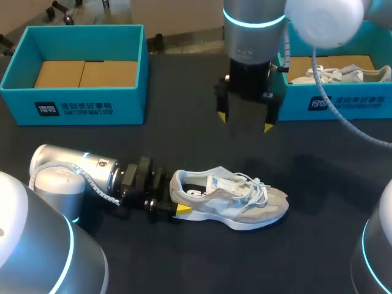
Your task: Take the shoe out of the shoebox, open the shoe tongue, remove and reinsert the insole, then place the shoe into the shoebox
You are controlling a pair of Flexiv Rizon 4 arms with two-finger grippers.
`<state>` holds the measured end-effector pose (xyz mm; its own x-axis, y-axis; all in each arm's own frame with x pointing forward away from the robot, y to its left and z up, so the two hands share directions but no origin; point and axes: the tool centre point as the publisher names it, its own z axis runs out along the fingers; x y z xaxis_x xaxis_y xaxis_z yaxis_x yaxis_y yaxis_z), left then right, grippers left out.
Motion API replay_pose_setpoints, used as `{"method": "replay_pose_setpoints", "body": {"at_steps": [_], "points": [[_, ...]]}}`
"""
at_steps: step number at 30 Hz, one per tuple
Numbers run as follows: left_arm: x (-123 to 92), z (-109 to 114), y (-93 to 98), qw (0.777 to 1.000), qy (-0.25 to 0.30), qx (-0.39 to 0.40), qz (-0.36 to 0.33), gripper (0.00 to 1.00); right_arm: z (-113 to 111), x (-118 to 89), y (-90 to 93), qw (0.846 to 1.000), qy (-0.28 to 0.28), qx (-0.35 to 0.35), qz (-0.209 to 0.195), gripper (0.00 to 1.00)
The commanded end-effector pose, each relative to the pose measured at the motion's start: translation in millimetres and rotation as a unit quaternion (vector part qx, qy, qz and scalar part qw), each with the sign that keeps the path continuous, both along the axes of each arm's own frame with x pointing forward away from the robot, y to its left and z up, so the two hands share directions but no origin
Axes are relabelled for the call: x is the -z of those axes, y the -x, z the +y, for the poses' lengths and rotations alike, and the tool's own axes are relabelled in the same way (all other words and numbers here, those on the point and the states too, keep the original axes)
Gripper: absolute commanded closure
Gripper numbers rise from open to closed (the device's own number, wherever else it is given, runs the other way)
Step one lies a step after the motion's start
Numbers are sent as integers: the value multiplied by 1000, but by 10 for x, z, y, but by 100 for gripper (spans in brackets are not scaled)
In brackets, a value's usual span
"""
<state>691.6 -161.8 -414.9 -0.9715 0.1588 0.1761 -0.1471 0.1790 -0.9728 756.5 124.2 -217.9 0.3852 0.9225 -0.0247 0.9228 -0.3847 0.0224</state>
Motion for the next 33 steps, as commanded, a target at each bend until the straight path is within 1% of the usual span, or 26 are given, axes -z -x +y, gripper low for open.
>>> {"method": "replay_pose_setpoints", "body": {"at_steps": [1, 13, 15, 17, 19, 24, 26, 31, 33], "points": [[12, 5, -3, 1000, 0, -1, 0, 100, 62, 35, 74, 1000, 3, 24, -8, 0], [12, 5, -3, 1000, 0, -1, 0, 100, 62, 35, 74, 1000, 3, 24, -8, 0], [12, 5, -3, 1000, 0, -1, 0, 100, 198, 71, 98, 1000, 14, 19, -2, 0], [12, 5, -3, 1000, 0, -1, 0, 100, 385, 117, 168, 1000, 26, 13, -6, 0], [12, 5, -3, 1000, 0, -1, 0, 100, 522, 160, 236, 1000, 25, 5, -12, 0], [12, 5, -3, 1000, 0, -1, 0, 100, 833, 223, 370, 999, 45, -19, -13, 0], [12, 5, -3, 1000, 0, -1, 0, 100, 916, 254, 413, 998, 56, -17, -1, 0], [12, 5, -3, 1000, 0, -1, 0, 100, 1108, 317, 520, 998, 64, -19, 1, 0], [12, 5, -3, 1000, 0, -1, 0, 100, 1177, 340, 565, 996, 83, -12, 6, 0]]}}
